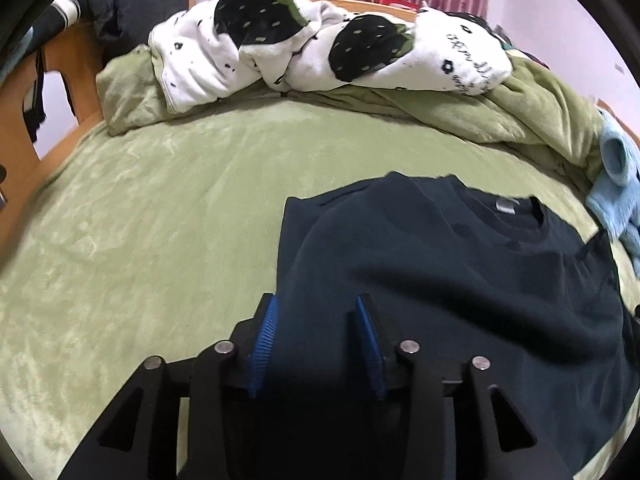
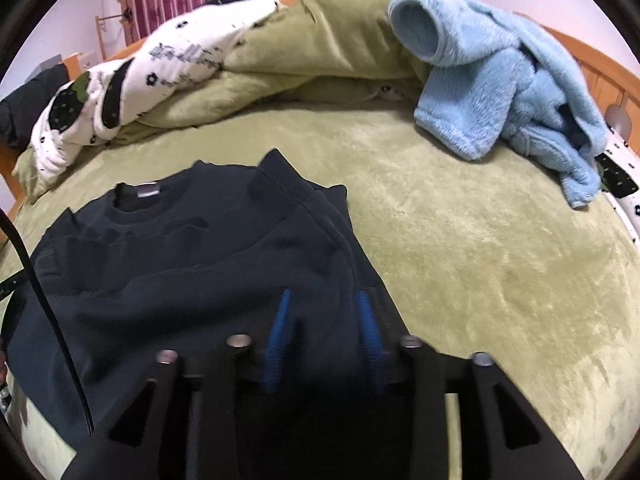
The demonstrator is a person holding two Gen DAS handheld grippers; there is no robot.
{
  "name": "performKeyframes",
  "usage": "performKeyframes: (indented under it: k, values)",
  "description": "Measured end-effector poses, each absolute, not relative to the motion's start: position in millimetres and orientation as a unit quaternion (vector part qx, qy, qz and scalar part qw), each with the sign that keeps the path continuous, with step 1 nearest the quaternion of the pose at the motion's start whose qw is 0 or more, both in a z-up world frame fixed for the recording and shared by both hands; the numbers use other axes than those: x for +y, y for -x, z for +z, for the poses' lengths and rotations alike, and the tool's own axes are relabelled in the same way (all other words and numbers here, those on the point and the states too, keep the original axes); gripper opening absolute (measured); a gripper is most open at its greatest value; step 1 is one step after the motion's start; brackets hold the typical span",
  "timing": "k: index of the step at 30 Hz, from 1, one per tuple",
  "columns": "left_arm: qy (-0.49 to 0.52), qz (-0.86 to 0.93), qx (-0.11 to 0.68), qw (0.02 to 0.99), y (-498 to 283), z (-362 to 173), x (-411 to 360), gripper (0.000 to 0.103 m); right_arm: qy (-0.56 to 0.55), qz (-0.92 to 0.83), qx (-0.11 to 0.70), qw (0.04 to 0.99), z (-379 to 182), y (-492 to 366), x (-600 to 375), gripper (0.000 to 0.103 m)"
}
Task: Fold small clothes
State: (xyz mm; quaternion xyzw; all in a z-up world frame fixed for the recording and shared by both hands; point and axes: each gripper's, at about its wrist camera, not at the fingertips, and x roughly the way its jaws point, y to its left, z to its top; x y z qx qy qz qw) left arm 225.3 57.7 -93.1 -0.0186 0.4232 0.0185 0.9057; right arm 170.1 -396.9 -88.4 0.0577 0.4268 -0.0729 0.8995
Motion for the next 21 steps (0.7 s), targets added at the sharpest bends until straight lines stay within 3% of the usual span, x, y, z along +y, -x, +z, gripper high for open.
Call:
performKeyframes:
  k: [1, 3, 4, 12, 17, 21]
  values:
    - [0.017, 0.017, 0.421, 0.907, -219.9, -91.6, 57.3, 0.044, -0.058, -0.073, 0.422, 0.902, -85.7, -162.0, -396.2, 0.045]
    - [0.019, 0.012, 0.42, 0.907, -207.1, -88.2, 57.2, 0.061, -0.064, -0.071, 0.419, 0.903, -83.4, -145.2, -396.4, 0.045]
    - [0.02, 0.01, 0.418, 0.908, -201.2, -86.9, 57.0, 0.062, -0.069, -0.072, 0.418, 0.903, -83.1, -135.3, -397.3, 0.045]
    - [0.027, -0.002, 0.419, 0.908, -151.5, -78.0, 68.8, 0.063, -0.101, -0.093, 0.43, 0.892, -90.0, -80.0, -410.9, 0.045]
    - [0.055, -0.003, 0.416, 0.908, -131.6, -75.1, 93.9, 0.062, -0.098, -0.106, 0.418, 0.897, -82.3, -55.0, -411.2, 0.065]
    - [0.074, -0.002, 0.414, 0.907, -121.3, -79.4, 110.2, 0.062, -0.103, -0.102, 0.418, 0.897, -82.2, -50.5, -413.2, 0.068]
